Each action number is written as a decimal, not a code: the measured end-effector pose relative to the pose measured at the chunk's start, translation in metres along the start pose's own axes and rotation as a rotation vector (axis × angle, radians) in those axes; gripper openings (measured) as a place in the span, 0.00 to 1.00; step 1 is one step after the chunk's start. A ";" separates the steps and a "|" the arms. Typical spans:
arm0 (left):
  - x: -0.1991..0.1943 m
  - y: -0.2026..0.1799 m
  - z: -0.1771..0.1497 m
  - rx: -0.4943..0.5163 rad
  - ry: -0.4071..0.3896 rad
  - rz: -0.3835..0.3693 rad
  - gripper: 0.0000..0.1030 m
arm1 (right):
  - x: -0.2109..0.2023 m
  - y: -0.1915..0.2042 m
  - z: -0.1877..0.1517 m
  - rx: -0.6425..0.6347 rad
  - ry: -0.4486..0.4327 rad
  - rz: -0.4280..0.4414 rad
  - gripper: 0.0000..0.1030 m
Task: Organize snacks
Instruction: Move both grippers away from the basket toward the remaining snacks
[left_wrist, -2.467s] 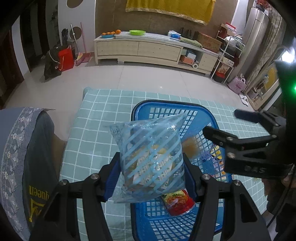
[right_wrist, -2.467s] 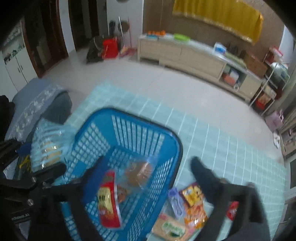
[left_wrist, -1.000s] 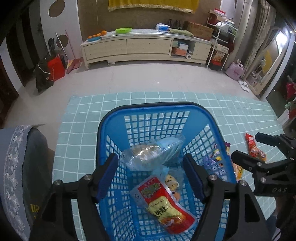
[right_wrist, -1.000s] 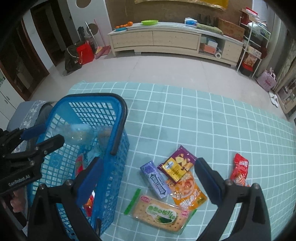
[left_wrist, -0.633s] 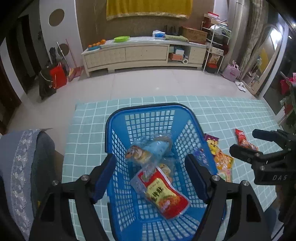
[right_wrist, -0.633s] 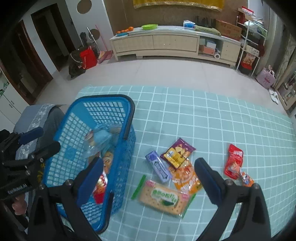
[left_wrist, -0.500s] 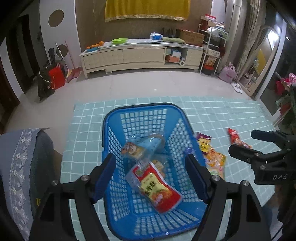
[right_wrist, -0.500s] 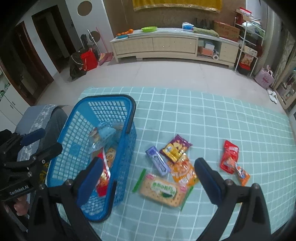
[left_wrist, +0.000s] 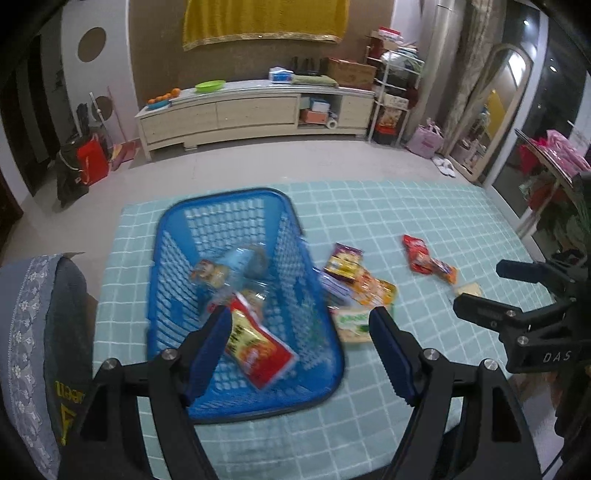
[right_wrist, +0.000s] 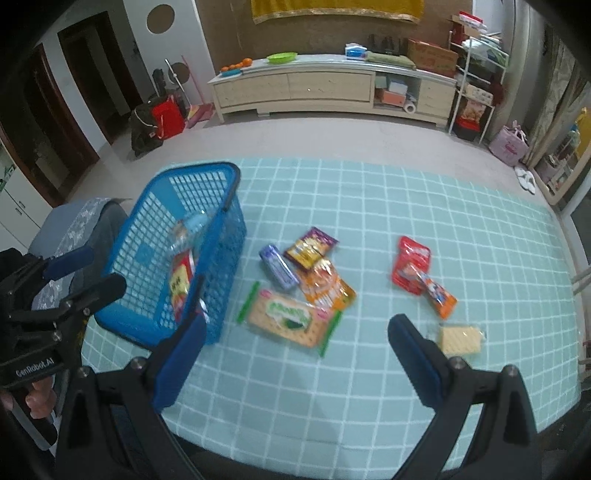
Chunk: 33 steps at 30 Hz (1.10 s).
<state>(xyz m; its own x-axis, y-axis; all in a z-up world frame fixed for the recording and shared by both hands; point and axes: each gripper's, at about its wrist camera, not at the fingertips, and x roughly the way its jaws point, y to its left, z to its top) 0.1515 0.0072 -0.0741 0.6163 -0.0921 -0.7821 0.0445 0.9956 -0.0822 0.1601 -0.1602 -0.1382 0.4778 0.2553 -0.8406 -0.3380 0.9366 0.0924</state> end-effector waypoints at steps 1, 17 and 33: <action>0.001 -0.007 -0.002 0.006 0.003 -0.005 0.73 | -0.001 -0.003 -0.002 0.004 0.000 -0.001 0.97; 0.026 -0.082 -0.025 0.034 0.069 -0.034 0.72 | -0.010 -0.073 -0.051 0.062 -0.024 0.042 0.97; 0.060 -0.073 -0.096 -0.126 0.070 0.096 0.72 | 0.057 -0.048 -0.077 -0.324 0.003 0.126 0.97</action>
<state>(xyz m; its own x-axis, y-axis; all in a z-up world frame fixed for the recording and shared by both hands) 0.1101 -0.0725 -0.1743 0.5569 -0.0021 -0.8306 -0.1135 0.9904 -0.0786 0.1408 -0.2096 -0.2316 0.4140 0.3628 -0.8349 -0.6340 0.7731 0.0216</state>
